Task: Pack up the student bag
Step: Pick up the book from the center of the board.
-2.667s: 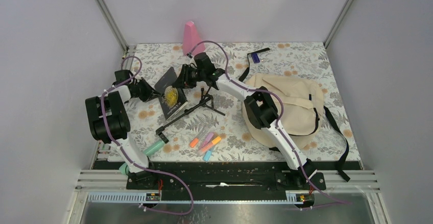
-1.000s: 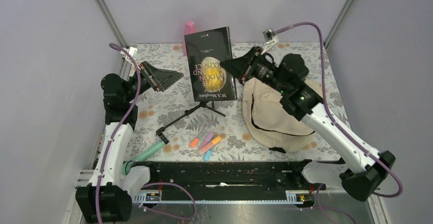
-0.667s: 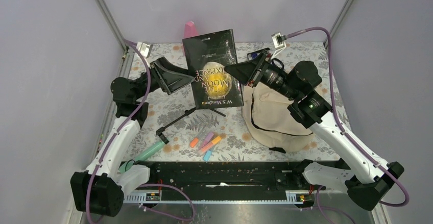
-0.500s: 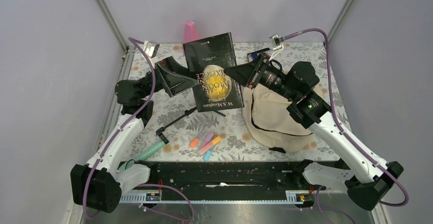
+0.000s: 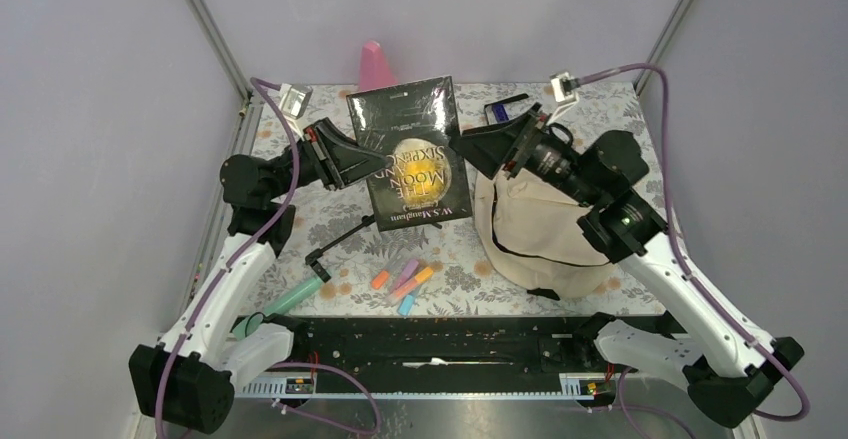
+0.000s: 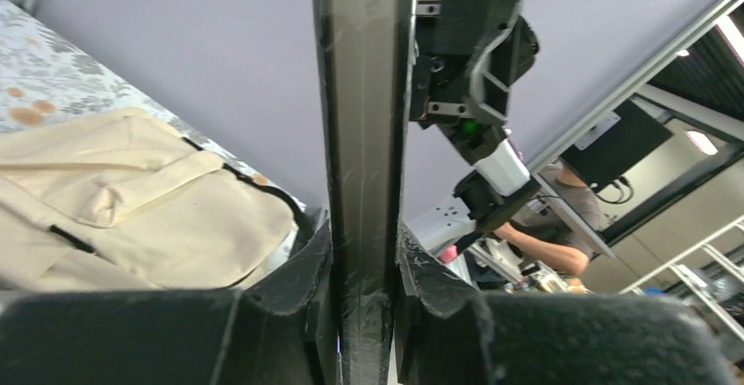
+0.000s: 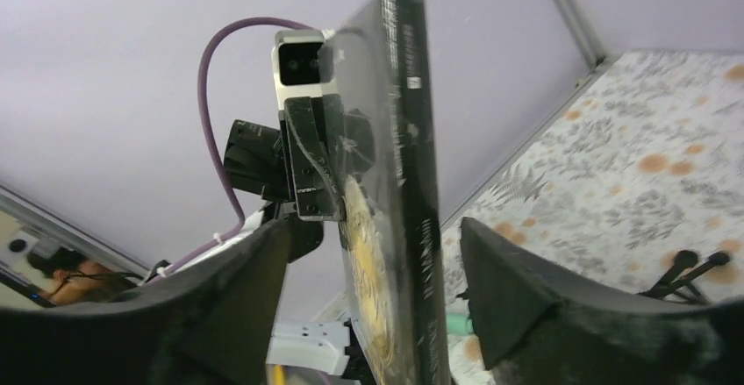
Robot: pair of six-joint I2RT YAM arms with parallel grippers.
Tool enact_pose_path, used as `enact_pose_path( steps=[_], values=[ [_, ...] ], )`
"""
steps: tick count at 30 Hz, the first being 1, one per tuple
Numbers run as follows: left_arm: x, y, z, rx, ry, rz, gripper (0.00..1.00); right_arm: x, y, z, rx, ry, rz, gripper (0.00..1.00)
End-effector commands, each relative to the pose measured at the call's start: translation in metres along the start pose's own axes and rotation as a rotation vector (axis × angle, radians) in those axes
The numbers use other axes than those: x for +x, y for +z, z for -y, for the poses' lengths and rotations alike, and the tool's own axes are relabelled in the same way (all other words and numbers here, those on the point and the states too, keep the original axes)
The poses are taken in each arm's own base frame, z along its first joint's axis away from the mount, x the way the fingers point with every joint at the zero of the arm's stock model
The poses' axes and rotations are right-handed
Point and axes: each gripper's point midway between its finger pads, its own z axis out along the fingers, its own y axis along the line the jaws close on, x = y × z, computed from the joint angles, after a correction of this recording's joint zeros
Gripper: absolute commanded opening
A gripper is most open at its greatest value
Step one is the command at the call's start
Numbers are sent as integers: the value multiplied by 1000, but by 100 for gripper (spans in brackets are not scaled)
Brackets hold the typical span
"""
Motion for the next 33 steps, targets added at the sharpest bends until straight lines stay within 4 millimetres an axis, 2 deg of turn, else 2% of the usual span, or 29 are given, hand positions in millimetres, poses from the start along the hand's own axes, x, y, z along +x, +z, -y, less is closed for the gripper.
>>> enact_pose_path(
  steps=[1,3,6,11,15,19,25,27,28,31,33],
  values=[
    [-31,-5,30,-16,204,97,0,-34,-26,-23,-21,-93,124,85],
    [-37,-8,36,-16,212,103,0,-33,-31,-20,-9,-99,117,93],
    [-40,-9,48,12,214,105,0,-30,-35,-19,-12,-98,88,100],
    [-42,-8,69,88,205,95,0,-15,-33,-13,-17,-88,19,100],
    [-42,-7,76,110,205,84,0,0,-24,-11,-55,-53,-65,100],
    [-39,-7,77,121,200,68,0,18,-13,-19,-154,17,-158,100],
    [-37,-7,69,111,179,59,0,36,0,-48,-283,11,-233,98],
    [-36,-7,68,112,177,53,0,39,4,-56,-315,18,-245,91],
    [-35,-7,69,112,178,51,0,38,5,-58,-326,27,-242,84],
    [-33,-8,68,109,182,44,0,37,6,-58,-328,42,-227,55],
    [-31,-8,62,90,175,37,0,36,6,-57,-319,39,-218,31]
  ],
)
